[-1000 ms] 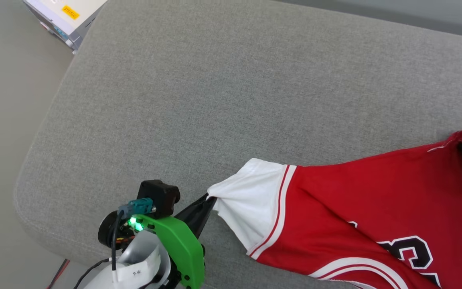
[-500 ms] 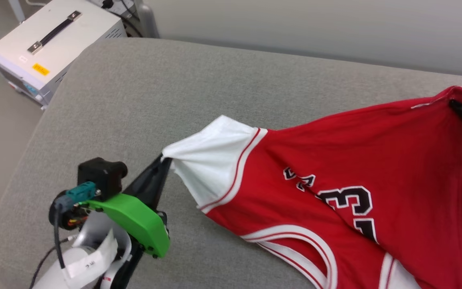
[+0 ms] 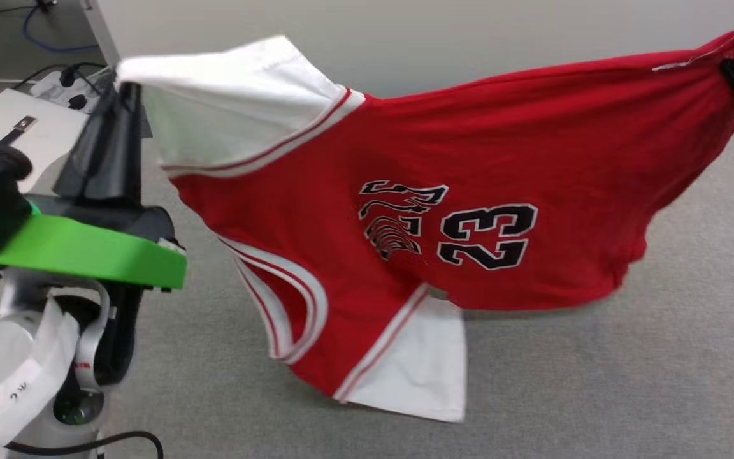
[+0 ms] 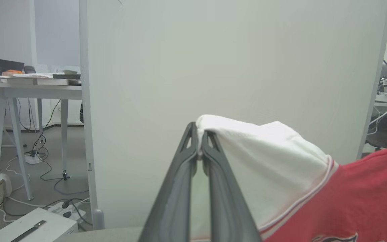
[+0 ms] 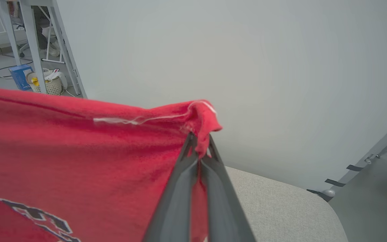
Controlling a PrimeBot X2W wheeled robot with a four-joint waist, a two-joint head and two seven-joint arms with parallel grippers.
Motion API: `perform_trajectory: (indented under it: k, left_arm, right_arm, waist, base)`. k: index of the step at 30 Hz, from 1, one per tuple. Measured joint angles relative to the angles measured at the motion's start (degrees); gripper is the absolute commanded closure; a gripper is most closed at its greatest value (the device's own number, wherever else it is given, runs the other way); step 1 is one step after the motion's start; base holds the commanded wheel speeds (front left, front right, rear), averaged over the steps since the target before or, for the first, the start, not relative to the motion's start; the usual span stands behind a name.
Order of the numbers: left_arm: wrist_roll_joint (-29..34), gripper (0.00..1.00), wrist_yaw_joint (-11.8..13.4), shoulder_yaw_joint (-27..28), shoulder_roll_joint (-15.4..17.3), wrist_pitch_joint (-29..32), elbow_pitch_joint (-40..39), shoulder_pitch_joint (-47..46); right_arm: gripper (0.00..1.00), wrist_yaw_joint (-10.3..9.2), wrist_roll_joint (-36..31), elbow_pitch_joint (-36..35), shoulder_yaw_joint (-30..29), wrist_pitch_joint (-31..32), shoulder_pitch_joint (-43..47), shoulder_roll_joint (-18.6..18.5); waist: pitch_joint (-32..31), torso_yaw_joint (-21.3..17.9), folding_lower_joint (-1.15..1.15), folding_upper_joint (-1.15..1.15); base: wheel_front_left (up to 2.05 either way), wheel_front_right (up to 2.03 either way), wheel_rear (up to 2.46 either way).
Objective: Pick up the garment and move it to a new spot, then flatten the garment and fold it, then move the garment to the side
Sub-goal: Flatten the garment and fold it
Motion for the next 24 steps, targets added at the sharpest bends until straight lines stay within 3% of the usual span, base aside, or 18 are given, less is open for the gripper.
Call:
perform_trajectory:
  k: [12,14,24]
  left_arm:
    - [2.05,1.00,-0.36,4.47,0.82,-5.13,1.93,-11.27]
    - [4.35,1.00,-1.08,4.52,3.03,-5.38,2.86,-13.90]
    - [5.60,1.00,-6.32,4.31,7.66,-2.34,9.20,-29.11]
  right_arm:
    - [1.00,0.00,-1.51,-6.35,-1.20,-1.20,-3.53,2.85]
    - [1.00,0.00,-1.65,-6.97,-1.49,-1.63,-4.40,3.44]
    - [1.00,0.01,-3.01,-6.16,-2.99,-3.53,-12.17,3.93]
  waist:
    - [-0.12,-5.90,0.00,0.00]
    - [0.96,-6.35,0.00,0.00]
    - [8.05,-7.75,0.00,0.00]
  base:
    - [0.00,0.00,0.00]
    - [0.00,0.00,0.00]
    - [0.00,0.00,0.00]
